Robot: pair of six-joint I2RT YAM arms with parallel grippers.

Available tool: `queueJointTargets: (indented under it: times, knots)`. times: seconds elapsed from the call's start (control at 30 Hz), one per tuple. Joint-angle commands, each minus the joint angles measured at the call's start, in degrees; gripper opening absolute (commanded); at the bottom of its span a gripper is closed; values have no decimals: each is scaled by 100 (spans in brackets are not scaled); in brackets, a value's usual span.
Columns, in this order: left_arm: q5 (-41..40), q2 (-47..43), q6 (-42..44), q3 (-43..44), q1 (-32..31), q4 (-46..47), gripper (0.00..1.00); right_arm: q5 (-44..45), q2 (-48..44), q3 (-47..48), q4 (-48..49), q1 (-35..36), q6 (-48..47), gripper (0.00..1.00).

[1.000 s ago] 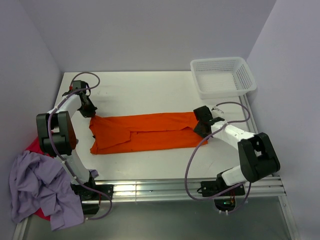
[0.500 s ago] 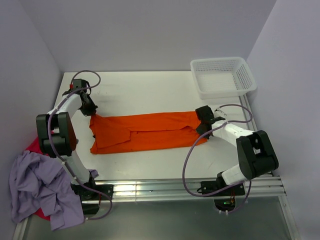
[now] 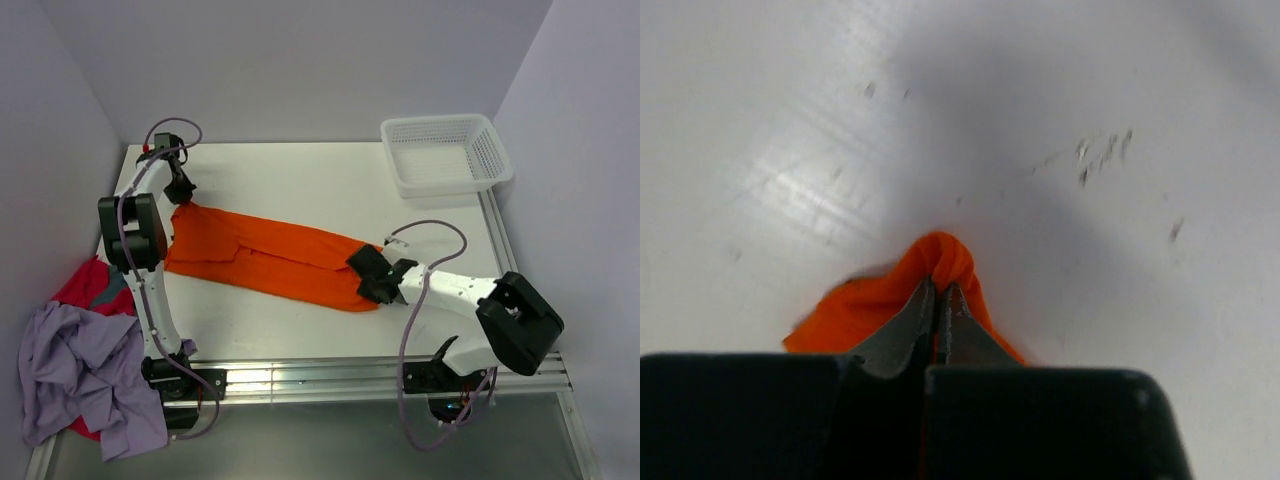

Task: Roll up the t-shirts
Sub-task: Fold the tshirt

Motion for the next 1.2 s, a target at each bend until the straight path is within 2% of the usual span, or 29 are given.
queueJointTargets:
  times: [0.0, 0.03, 0.07, 0.13, 0.17, 0.23, 0.3, 0.33, 0.37, 0.43, 0.47, 0.5, 0.53, 0.57, 0.6, 0.63, 0.7, 0.73, 0.83, 0.87, 0.93, 1.0, 1.03, 1.1, 1.17]
  knots:
    - [19, 532, -86, 645, 17, -4, 0, -532, -81, -398, -616, 977, 723, 0]
    - [220, 612, -33, 786, -35, 214, 0, -603, -55, -346, -616, 1250, 813, 0]
    - [292, 691, -16, 857, -70, 242, 0, -664, -3, -276, -633, 1818, 996, 0]
    - [188, 1042, 19, 1363, -254, 155, 0, -700, 216, 39, -800, 2383, 1165, 0]
    - [109, 1174, 37, 1576, -334, -28, 0, -735, 287, 180, -809, 2917, 1183, 0]
    - [-6, 1552, 72, 2181, -474, -240, 0, -866, 515, 601, -661, 3412, 1052, 0]
    - [37, 1676, 64, 2403, -466, -268, 0, -928, 717, 936, -555, 4070, 798, 0]
    - [81, 1642, 72, 2343, -632, -189, 0, -928, 814, 1268, -554, 4239, 692, 2]
    - [203, 1589, 81, 2238, -642, -66, 0, -868, 954, 1419, -581, 4354, 534, 12]
    - [353, 1352, 186, 1897, -651, 294, 2, -614, 930, 1744, -756, 4486, 200, 17]
    - [406, 1273, 213, 1799, -660, 365, 4, -516, 764, 1824, -774, 4469, -115, 27]
    - [372, 1142, 239, 1737, -660, 383, 7, -385, 667, 1895, -835, 4417, -257, 32]
    - [345, 1088, 239, 1693, -660, 366, 17, -296, 535, 2035, -836, 4269, -398, 36]
    - [336, 1044, 239, 1710, -660, 313, 23, -278, 421, 2080, -766, 4180, -808, 41]
    - [301, 930, 231, 1727, -651, 269, 30, -313, 254, 2132, -670, 4066, -960, 43]
    - [258, 851, 239, 1754, -651, 191, 44, -331, 209, 2272, -660, 3934, -1110, 43]
    - [74, 588, 239, 1780, -651, 94, 56, -497, 182, 2396, -529, 3504, -1681, 44]
    - [3, 500, 231, 1824, -625, -46, 65, -480, 200, 2570, -546, 3346, -1804, 43]
    - [54, 157, 187, 1868, -537, -328, 79, -726, 331, 2721, -274, 2748, -2455, 36]
    - [55, 60, 178, 1833, -354, -512, 81, -805, 358, 2704, -151, 2590, -2717, 36]
    - [186, -352, 64, 1483, -143, -662, 85, -1550, 524, 2678, 314, 2063, -3061, 34]
    - [301, -1035, -67, 922, -19, -392, 86, -1920, 691, 2660, 630, 1589, -3360, 35]
    - [327, -1292, -138, 301, 25, -260, 87, -1991, 805, 2738, 658, 1482, -3466, 36]
    - [433, -2028, -418, -274, 26, 248, 88, -1913, 1262, 2879, 624, 1280, -3651, 40]
    - [590, -2487, -612, -1266, 43, 671, 90, -1851, 1752, 3117, 606, 1209, -3782, 46]
